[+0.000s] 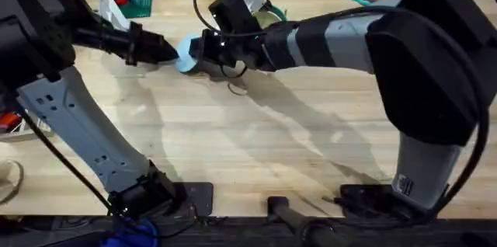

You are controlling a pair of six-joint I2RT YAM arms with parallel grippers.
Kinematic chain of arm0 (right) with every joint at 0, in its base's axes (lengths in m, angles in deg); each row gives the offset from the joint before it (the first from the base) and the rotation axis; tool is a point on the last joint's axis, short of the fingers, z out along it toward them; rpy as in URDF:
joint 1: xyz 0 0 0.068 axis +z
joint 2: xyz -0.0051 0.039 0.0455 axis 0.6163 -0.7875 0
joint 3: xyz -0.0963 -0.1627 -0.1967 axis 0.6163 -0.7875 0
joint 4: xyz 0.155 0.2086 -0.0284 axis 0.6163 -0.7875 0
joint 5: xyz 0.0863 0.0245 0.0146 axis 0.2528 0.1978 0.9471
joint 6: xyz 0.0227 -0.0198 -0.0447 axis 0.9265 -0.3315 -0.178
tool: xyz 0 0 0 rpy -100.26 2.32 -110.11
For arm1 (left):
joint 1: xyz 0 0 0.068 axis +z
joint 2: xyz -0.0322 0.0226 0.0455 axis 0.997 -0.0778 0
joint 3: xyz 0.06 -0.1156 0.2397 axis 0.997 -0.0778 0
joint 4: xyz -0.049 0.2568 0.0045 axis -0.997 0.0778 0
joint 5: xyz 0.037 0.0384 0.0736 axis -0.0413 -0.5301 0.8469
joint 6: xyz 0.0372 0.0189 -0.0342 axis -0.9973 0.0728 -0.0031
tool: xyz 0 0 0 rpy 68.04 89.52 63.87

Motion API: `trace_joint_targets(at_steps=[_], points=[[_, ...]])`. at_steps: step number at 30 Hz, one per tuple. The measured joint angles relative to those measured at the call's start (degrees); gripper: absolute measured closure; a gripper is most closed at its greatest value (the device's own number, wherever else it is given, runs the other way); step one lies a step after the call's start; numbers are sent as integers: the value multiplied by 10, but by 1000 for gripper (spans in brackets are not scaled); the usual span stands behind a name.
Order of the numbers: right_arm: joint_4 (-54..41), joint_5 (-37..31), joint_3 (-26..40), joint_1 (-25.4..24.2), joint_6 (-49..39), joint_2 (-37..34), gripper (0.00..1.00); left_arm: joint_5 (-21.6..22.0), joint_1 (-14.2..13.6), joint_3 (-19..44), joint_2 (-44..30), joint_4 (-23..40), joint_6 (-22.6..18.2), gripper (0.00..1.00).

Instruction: Pick up the plates from the table one by one and place each into a slot on the dish rack.

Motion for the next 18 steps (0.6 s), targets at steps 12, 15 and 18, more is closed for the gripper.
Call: trace_joint_targets(at_steps=[12, 15, 18], points=[[-10, 10, 1, -9, -43, 10, 970, 45, 0, 61, 70, 41, 0, 961], [-12, 8, 1, -12, -50, 20, 970, 62, 0, 63, 114, 43, 1, 961], [-12, 8, 1, -14, -56, 28, 970, 79, 0, 66, 153, 44, 10, 961]])
